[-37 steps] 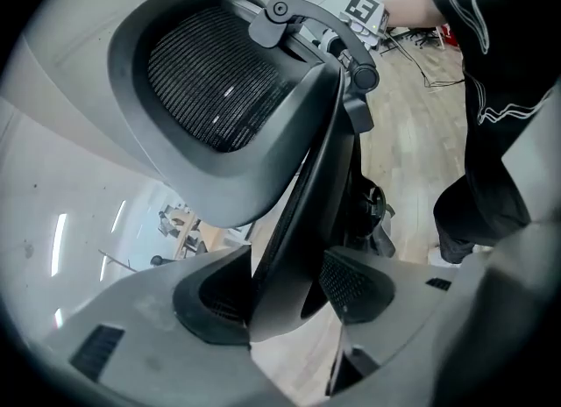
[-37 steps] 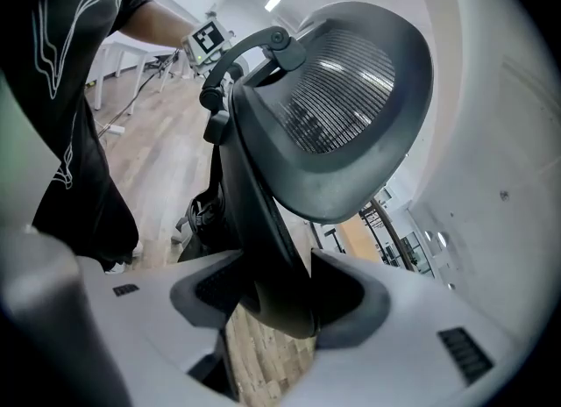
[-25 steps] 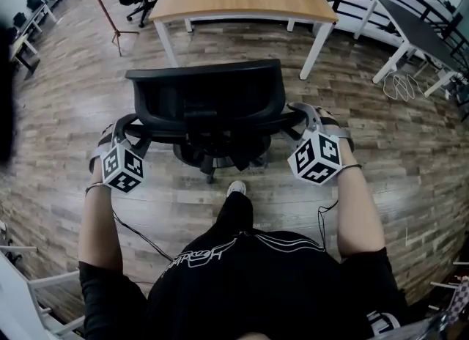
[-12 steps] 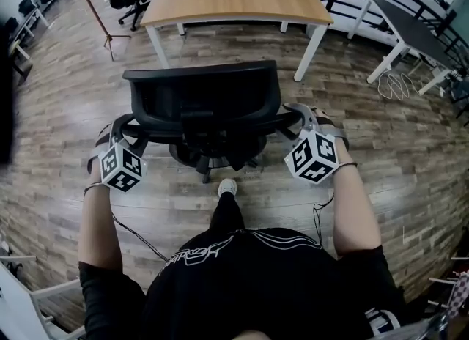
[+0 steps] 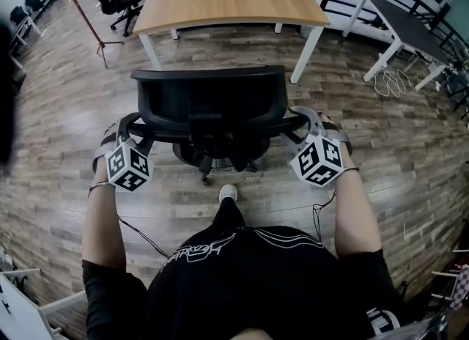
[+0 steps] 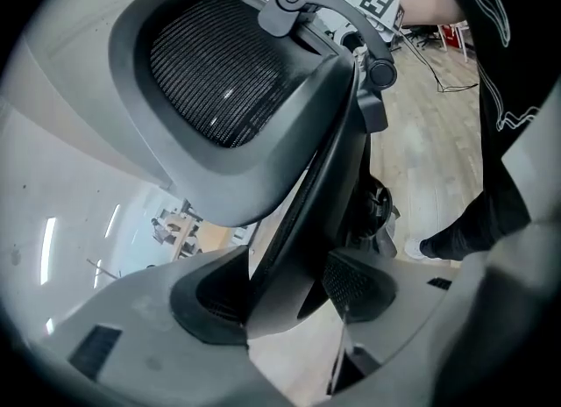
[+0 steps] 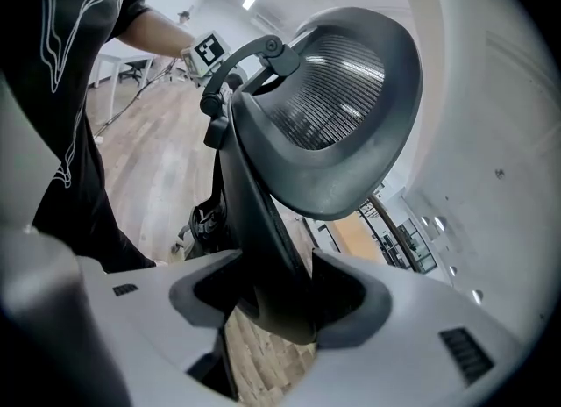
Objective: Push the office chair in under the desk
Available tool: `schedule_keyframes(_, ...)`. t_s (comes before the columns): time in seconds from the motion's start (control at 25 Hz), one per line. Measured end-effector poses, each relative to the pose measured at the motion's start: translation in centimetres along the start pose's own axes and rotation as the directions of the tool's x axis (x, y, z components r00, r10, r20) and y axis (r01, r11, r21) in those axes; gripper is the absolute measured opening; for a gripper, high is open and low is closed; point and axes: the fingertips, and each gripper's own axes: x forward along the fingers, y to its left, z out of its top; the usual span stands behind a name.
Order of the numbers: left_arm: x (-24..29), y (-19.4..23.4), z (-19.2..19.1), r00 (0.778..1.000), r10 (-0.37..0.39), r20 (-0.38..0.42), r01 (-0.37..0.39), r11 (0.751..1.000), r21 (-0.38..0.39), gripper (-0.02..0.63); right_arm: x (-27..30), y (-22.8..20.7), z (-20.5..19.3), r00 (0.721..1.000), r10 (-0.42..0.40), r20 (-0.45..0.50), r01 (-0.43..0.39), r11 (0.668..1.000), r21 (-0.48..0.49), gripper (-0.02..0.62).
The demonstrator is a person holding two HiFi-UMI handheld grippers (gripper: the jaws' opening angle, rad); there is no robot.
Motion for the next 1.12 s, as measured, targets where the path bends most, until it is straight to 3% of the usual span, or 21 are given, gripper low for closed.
schedule_keyframes(0.64, 9.4, 5.7, 4.9, 0.998, -0.059, 0.035, 0.056, 0.995, 0.080, 0.241, 6.3, -8.3, -4.0, 0.991, -0.075, -0.113, 0.079, 0.997, 0.027, 0.262)
schedule_keyframes(1.12, 16.6, 11.0, 8.1, 0.995, -0.058, 0.084, 0.047, 0.990, 0.131, 0.235, 11.8, -15.1, -6.2, 0.979, -0.129, -0.157, 0.137, 0.990, 0.040, 0.264)
